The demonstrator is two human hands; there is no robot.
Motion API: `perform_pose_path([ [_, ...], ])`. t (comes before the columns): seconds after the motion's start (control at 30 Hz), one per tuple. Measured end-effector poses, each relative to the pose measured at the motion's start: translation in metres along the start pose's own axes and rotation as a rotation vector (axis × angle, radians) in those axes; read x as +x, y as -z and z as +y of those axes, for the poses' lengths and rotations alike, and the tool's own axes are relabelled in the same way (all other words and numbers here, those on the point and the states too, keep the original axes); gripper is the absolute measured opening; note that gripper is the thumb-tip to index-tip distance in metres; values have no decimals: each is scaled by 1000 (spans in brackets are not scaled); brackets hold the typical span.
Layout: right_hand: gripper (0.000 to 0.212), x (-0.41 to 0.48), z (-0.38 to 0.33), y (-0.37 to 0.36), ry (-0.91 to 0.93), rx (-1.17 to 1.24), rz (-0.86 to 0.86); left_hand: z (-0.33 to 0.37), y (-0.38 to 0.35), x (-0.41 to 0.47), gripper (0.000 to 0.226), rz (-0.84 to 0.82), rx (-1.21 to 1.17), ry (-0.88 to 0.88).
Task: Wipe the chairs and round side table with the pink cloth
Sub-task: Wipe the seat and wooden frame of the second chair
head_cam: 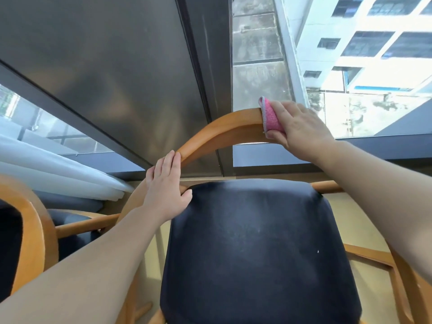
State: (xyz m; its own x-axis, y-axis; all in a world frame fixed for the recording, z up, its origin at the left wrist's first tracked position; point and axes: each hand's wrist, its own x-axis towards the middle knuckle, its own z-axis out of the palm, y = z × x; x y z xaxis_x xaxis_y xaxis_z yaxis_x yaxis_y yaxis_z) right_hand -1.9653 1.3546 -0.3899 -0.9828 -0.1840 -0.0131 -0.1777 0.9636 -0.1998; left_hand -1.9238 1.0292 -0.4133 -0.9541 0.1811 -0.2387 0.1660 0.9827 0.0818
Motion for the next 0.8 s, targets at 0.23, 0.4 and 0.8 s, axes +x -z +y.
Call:
perform_pose_path([
  [0.23,72,-28,23,-9,-137,98,-4,1,4,0,87,-33,20,9],
  [0.4,72,-36,30,-15,-153,107,23,9,16,-1,82,-52,-31,47],
  [0.8,70,-39,33,-13,-109,148,27,151,49,46,80,25,-63,-397],
])
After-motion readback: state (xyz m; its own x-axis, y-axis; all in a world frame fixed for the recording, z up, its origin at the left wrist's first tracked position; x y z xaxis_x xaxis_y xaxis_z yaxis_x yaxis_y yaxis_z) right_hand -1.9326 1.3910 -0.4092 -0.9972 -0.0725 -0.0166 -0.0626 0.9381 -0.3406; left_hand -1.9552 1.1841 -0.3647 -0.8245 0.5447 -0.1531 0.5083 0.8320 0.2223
